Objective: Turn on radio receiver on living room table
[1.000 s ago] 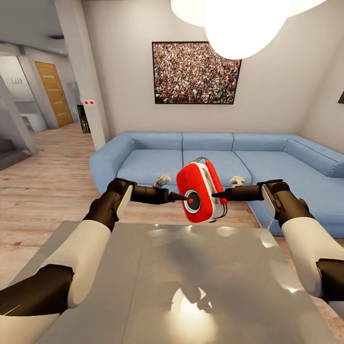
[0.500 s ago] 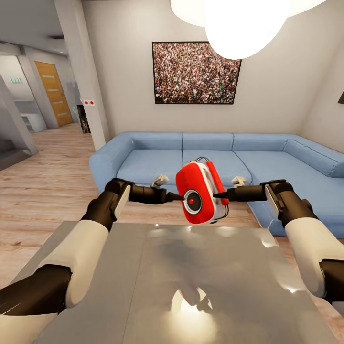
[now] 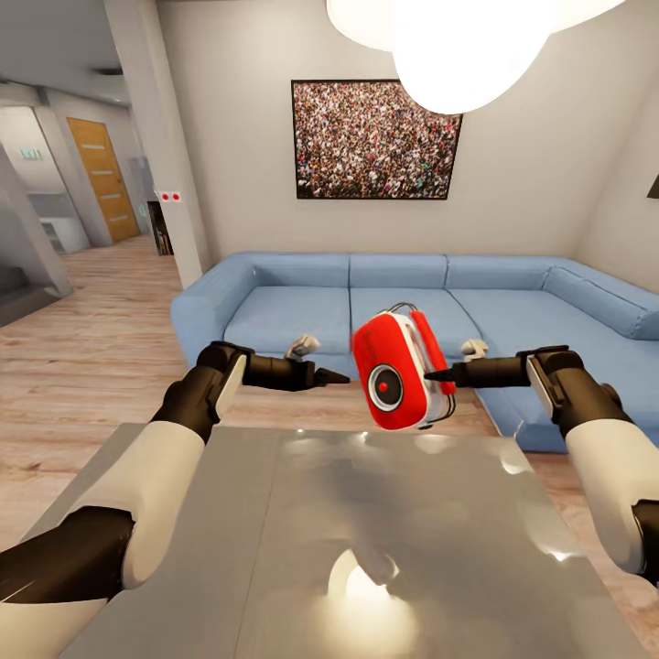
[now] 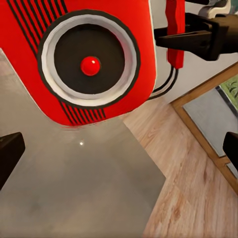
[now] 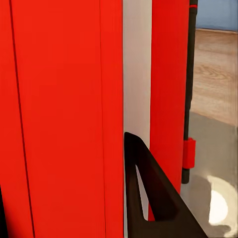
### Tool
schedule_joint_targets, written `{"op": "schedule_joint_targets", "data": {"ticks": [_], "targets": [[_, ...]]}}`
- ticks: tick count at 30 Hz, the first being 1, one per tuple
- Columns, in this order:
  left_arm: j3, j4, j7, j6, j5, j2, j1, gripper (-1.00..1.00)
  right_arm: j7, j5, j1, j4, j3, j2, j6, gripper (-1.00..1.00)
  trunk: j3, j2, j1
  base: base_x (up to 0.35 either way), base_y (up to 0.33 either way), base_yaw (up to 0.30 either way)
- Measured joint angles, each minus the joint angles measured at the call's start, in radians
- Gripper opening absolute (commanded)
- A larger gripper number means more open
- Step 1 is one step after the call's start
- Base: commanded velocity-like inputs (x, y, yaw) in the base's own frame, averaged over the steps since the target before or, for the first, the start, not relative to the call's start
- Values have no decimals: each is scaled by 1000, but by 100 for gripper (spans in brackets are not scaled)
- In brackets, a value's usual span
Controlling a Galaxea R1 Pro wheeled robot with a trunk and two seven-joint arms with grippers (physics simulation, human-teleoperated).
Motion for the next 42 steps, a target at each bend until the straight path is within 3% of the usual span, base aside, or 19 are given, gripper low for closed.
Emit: {"op": "schedule_joint_targets", "data": {"ticks": [6,22,31,42], "targets": [[0,-1,0,0,0,0,0,100,0,-2,1,0,0,-14,2,-100,0,0,0,0,0,0],[-1,-1,-1,0,1,0,0,100,4,-5,-1,1,3,-8,3,-100,0,0,0,0,0,0],[-2,0,-1,0,2,-1,0,100,96,-6,-1,1,4,-7,5,-100,0,0,0,0,0,0],[-2,0,-1,0,3,-3,0,100,112,-7,-1,1,4,8,4,-100,0,0,0,0,0,0]]}}
